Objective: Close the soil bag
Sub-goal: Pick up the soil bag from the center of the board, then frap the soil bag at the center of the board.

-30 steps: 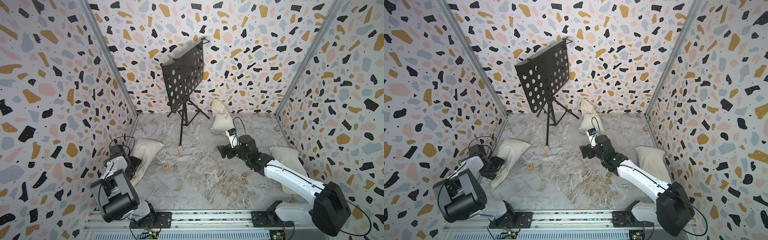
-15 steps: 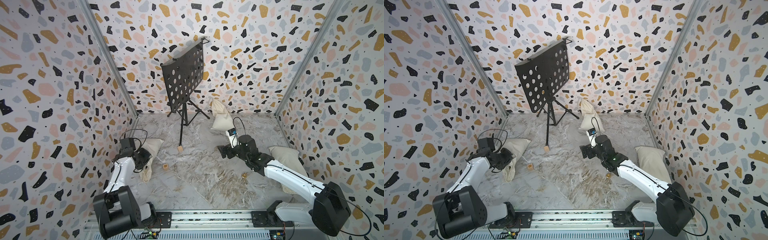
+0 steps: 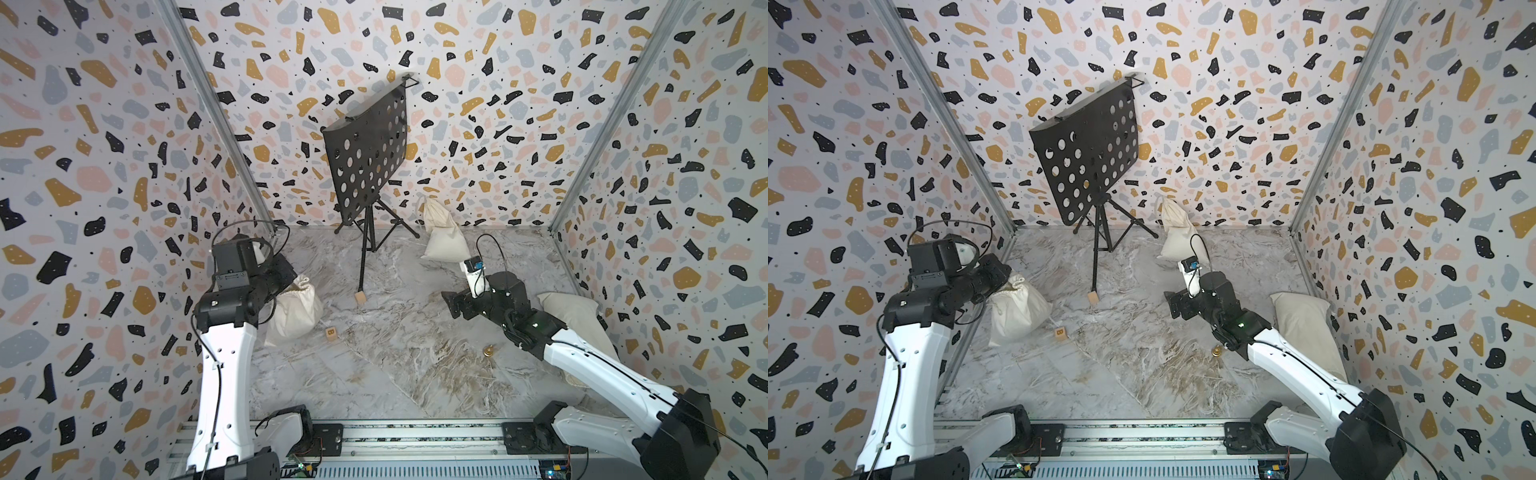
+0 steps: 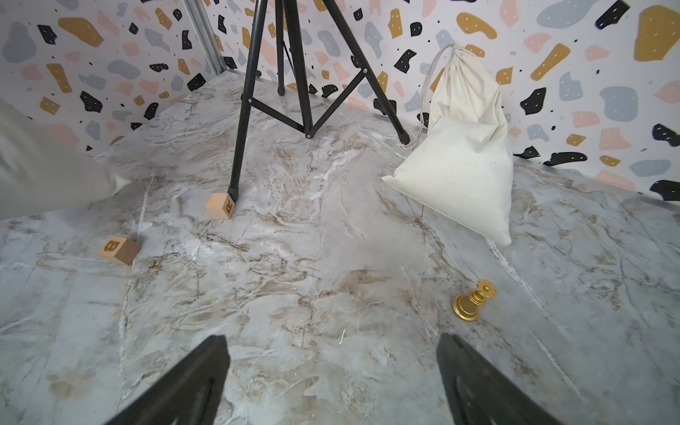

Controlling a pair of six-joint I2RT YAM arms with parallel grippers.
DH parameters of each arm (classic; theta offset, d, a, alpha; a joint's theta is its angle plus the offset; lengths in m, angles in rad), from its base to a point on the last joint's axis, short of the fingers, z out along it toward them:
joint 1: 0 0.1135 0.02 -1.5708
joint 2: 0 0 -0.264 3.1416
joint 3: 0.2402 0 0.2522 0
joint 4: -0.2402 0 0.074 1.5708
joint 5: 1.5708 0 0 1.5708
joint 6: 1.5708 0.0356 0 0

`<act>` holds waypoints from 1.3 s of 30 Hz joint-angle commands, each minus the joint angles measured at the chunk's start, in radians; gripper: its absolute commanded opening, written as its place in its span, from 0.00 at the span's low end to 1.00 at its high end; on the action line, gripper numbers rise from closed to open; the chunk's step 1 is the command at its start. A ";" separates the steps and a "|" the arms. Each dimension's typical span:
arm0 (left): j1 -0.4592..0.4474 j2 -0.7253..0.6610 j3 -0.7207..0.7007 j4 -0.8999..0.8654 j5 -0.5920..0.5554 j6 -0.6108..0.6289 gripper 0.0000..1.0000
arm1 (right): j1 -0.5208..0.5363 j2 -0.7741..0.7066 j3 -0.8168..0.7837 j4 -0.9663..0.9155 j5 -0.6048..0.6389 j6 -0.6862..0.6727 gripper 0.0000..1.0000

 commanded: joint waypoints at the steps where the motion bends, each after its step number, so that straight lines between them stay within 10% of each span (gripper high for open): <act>1: -0.075 -0.070 0.100 0.077 0.063 0.022 0.00 | 0.011 -0.068 0.022 -0.073 -0.005 0.003 0.95; 16: -0.657 0.079 -0.084 0.488 -0.106 -0.107 0.00 | 0.048 -0.130 -0.041 0.010 -0.204 -0.012 0.94; 39: -0.759 0.516 -0.042 0.825 -0.118 -0.211 0.00 | 0.112 0.130 -0.029 0.215 -0.283 -0.059 1.00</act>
